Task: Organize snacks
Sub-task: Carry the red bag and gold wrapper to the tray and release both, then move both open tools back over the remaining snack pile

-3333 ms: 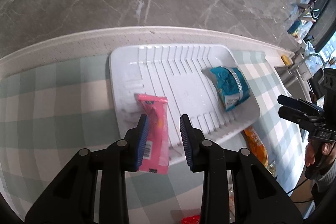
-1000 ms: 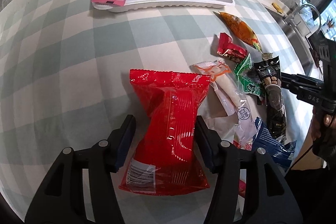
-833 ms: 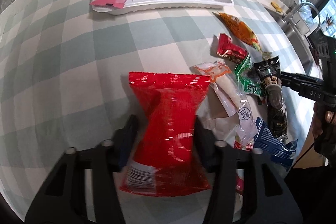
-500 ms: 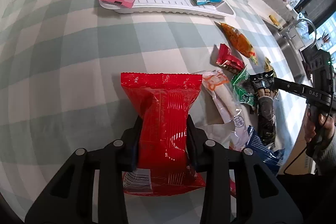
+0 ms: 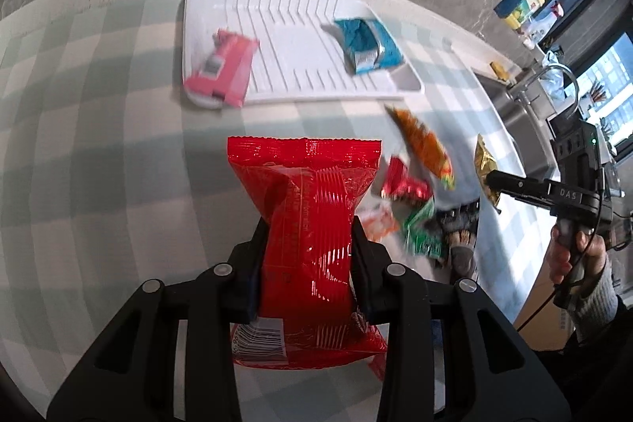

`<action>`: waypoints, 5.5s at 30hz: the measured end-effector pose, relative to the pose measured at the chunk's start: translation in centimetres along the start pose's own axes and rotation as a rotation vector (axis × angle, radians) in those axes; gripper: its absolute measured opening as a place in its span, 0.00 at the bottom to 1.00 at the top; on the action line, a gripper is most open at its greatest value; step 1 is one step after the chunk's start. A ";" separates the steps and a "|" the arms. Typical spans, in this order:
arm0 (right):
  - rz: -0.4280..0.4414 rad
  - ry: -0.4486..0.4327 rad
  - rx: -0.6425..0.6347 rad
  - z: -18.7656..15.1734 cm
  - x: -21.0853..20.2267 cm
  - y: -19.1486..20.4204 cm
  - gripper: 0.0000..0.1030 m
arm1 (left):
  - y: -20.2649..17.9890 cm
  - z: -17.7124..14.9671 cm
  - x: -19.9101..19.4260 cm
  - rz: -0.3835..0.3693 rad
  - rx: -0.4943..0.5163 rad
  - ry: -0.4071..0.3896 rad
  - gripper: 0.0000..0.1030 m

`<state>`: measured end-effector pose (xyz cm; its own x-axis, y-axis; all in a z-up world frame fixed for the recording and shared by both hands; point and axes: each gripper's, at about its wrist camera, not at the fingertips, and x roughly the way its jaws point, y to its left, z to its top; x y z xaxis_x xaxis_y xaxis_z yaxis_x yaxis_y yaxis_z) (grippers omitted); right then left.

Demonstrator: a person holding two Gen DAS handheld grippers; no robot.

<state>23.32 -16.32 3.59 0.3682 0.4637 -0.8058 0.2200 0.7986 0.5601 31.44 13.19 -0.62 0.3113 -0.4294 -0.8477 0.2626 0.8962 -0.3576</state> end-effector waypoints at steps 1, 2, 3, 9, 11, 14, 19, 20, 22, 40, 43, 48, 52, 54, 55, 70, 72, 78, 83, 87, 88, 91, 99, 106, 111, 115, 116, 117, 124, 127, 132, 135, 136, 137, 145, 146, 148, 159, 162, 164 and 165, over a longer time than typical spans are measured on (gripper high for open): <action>0.003 0.000 -0.001 0.2 0.0 0.1 0.32 | 0.1 0.7 -0.1 -0.004 0.003 -0.004 0.32; 0.008 -0.001 -0.003 0.6 0.1 0.3 0.32 | 0.1 1.2 -0.2 -0.002 0.007 -0.009 0.32; 0.012 -0.002 -0.007 1.0 0.2 0.5 0.32 | 0.2 1.8 -0.3 0.003 0.014 -0.013 0.32; 0.029 -0.004 -0.029 3.2 0.7 1.8 0.32 | 1.2 5.0 0.2 0.027 0.041 -0.020 0.32; 0.031 -0.002 -0.040 3.9 1.1 2.3 0.32 | 1.7 6.1 0.6 0.036 0.048 -0.016 0.32; 0.035 0.004 -0.051 5.1 1.7 2.9 0.32 | 2.3 7.5 1.3 0.043 0.048 -0.012 0.32; 0.038 0.013 -0.075 6.8 2.8 4.0 0.32 | 3.3 9.8 2.8 0.039 0.042 -0.003 0.32; 0.038 0.015 -0.078 7.0 2.9 4.1 0.32 | 3.5 10.3 3.1 0.035 0.041 0.001 0.32; 0.037 0.018 -0.087 7.7 3.3 4.6 0.32 | 3.8 10.9 3.7 0.032 0.037 0.006 0.32; 0.018 0.065 -0.165 12.2 7.7 8.0 0.32 | 5.7 16.4 7.9 -0.007 0.017 0.002 0.33; 0.014 0.071 -0.183 13.2 8.7 8.6 0.32 | 5.3 17.4 8.6 -0.004 0.028 -0.001 0.33; 0.008 0.078 -0.200 14.7 10.3 9.4 0.32 | 4.8 19.1 9.4 0.009 0.048 -0.009 0.33; -0.002 0.080 -0.210 15.8 11.3 9.9 0.32 | 4.8 19.8 9.6 0.020 0.048 -0.016 0.33; -0.005 0.083 -0.214 16.4 11.8 10.1 0.32 | 4.9 20.2 9.7 0.023 0.046 -0.019 0.33; -0.005 0.084 -0.214 16.6 12.0 10.1 0.32 | 4.8 20.2 9.8 0.025 0.046 -0.020 0.33; -0.063 0.083 -0.271 19.1 15.1 11.5 0.34 | 4.3 22.0 11.9 0.061 0.022 -0.035 0.55; -0.074 0.082 -0.285 19.1 15.3 11.9 0.35 | 4.2 22.2 11.9 0.073 0.028 -0.045 0.55; -0.082 0.068 -0.317 18.4 14.6 12.5 0.44 | 3.5 22.4 11.7 0.088 0.034 -0.069 0.59; -0.080 0.043 -0.342 17.5 13.1 13.1 0.46 | 3.4 21.9 10.1 0.100 0.036 -0.093 0.59; -0.074 0.028 -0.357 16.7 11.7 13.7 0.46 | 3.0 21.2 8.7 0.110 0.046 -0.106 0.59; -0.073 0.025 -0.361 16.4 11.4 13.9 0.46 | 3.0 21.0 8.2 0.111 0.047 -0.109 0.59; -0.069 0.011 -0.368 15.6 9.8 14.1 0.46 | 2.1 19.9 6.8 0.122 0.062 -0.123 0.59; -0.070 -0.027 -0.377 12.7 6.1 14.1 0.52 | -0.6 16.7 3.2 0.126 0.097 -0.142 0.59; -0.089 -0.047 -0.371 9.7 3.5 13.5 0.53 | -3.1 13.6 1.4 0.119 0.125 -0.135 0.59; -0.094 -0.057 -0.344 7.7 2.0 12.5 0.53 | -4.7 11.4 0.6 0.113 0.141 -0.125 0.59; -0.100 -0.059 -0.326 5.8 0.9 11.5 0.53 | -5.7 9.3 0.2 0.108 0.144 -0.112 0.59; -0.103 -0.057 -0.325 5.3 0.7 11.3 0.53 | -5.9 8.9 0.2 0.108 0.145 -0.109 0.59; -0.107 -0.056 -0.322 4.8 0.5 11.0 0.53 | -6.1 8.4 0.1 0.108 0.146 -0.106 0.59; -0.121 -0.039 -0.310 1.2 -0.6 9.4 0.53 | -7.3 4.4 -0.4 0.108 0.139 -0.079 0.59; -0.127 -0.025 -0.311 -0.4 -0.9 8.8 0.53 | -7.3 2.7 -0.4 0.107 0.129 -0.063 0.59; -0.136 0.002 -0.314 -3.0 -0.9 8.1 0.53 | -7.2 -0.5 -0.6 0.117 0.100 -0.038 0.59; -0.139 0.017 -0.317 -4.3 -0.9 7.7 0.53 | -6.9 -2.4 -0.7 0.119 0.076 -0.026 0.59; -0.140 0.020 -0.318 -4.6 -0.9 7.6 0.53 | -6.8 -2.8 -0.8 0.119 0.071 -0.023 0.59; -0.145 0.025 -0.321 -5.1 -0.9 7.5 0.53 | -6.8 -3.4 -0.8 0.122 0.063 -0.018 0.59; -0.156 0.055 -0.335 -7.5 -0.5 6.9 0.53 | -6.3 -7.4 -0.8 0.129 0.021 0.024 0.59; -0.158 0.060 -0.339 -7.8 -0.4 6.8 0.53 | -6.3 -8.0 -0.8 0.129 0.016 0.032 0.59; -0.159 0.069 -0.344 -8.3 -0.3 6.7 0.53 | -6.4 -8.7 -0.6 0.128 0.013 0.046 0.59; -0.156 0.110 -0.356 -10.2 1.1 6.2 0.53 | -7.2 -11.5 0.8 0.120 0.020 0.111 0.59; -0.153 0.115 -0.353 -10.3 1.3 6.0 0.53 | -7.4 -11.7 1.2 0.120 0.028 0.122 0.59; -0.150 0.120 -0.351 -10.3 1.5 6.0 0.53 | -7.4 -11.9 1.6 0.120 0.032 0.133 0.59; -0.148 0.121 -0.348 -10.3 1.6 5.9 0.53 | -7.4 -12.0 1.8 0.121 0.030 0.140 0.59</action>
<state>15.96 -6.90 3.64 0.2420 0.3587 -0.9016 -0.0645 0.9331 0.3539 19.13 7.06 -4.20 0.2130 -0.2975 -0.9307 0.2591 0.9356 -0.2398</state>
